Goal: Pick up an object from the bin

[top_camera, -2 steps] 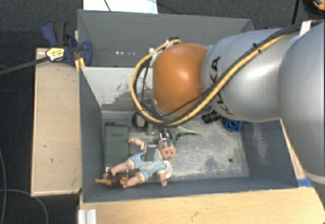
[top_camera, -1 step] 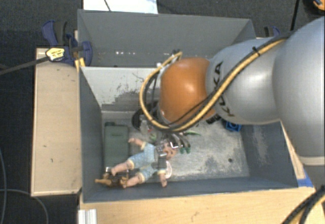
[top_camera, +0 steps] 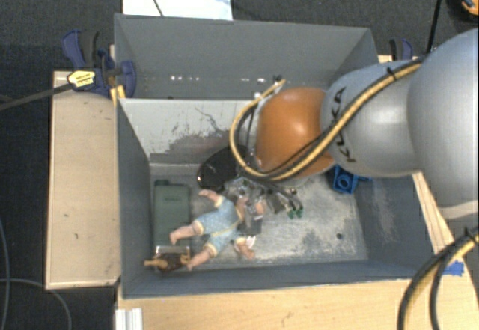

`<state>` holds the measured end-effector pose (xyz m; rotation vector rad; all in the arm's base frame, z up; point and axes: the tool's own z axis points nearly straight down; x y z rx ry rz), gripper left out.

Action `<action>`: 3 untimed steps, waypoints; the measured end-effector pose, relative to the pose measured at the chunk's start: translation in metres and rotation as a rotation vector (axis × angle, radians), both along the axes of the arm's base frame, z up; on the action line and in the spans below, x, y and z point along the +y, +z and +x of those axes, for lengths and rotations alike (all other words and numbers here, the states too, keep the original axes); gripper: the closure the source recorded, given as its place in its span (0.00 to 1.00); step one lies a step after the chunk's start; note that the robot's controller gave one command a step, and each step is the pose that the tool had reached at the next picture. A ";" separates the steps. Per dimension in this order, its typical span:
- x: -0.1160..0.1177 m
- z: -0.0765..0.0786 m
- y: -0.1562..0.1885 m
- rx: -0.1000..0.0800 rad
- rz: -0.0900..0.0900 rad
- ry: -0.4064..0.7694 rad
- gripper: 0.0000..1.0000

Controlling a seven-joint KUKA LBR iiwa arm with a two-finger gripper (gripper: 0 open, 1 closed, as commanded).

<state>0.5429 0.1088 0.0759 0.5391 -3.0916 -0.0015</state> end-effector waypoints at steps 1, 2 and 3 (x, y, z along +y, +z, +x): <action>0.000 0.000 0.000 0.000 0.000 -0.002 1.00; 0.005 -0.018 0.041 0.003 -0.001 0.010 1.00; -0.007 -0.001 0.087 -0.004 0.001 0.046 1.00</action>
Offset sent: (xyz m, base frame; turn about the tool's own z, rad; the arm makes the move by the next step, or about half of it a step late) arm -0.0433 0.0163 0.1254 -0.0140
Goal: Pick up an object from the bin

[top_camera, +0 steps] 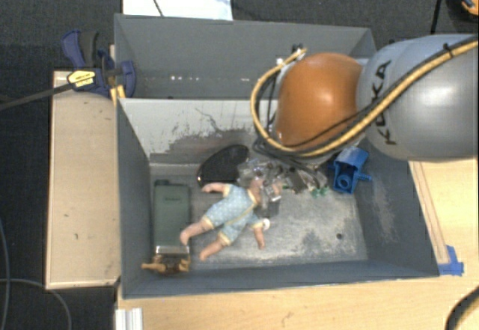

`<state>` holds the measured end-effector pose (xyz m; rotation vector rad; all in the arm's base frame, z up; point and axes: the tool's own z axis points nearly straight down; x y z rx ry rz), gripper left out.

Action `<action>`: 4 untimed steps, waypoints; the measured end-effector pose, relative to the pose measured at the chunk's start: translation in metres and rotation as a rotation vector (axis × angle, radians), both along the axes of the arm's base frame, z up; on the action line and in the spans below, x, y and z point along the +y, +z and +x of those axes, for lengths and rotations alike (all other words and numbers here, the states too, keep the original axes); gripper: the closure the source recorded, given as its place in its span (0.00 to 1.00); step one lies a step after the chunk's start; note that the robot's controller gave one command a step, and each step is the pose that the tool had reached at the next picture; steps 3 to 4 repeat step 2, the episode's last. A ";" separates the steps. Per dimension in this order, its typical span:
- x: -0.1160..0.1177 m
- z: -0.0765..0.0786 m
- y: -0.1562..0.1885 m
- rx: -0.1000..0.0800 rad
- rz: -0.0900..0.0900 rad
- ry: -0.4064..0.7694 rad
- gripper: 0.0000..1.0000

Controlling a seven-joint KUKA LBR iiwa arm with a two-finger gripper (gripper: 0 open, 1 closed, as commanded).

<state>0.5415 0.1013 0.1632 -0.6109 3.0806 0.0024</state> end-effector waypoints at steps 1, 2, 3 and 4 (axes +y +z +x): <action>0.026 -0.022 0.028 0.001 -0.003 -0.025 1.00; 0.044 -0.015 0.090 0.002 -0.001 -0.008 1.00; 0.044 -0.015 0.090 0.002 -0.001 -0.008 1.00; 0.044 -0.015 0.090 0.002 -0.001 -0.008 1.00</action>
Offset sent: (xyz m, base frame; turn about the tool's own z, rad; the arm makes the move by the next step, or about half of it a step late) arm 0.0043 0.0559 0.1680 -0.0127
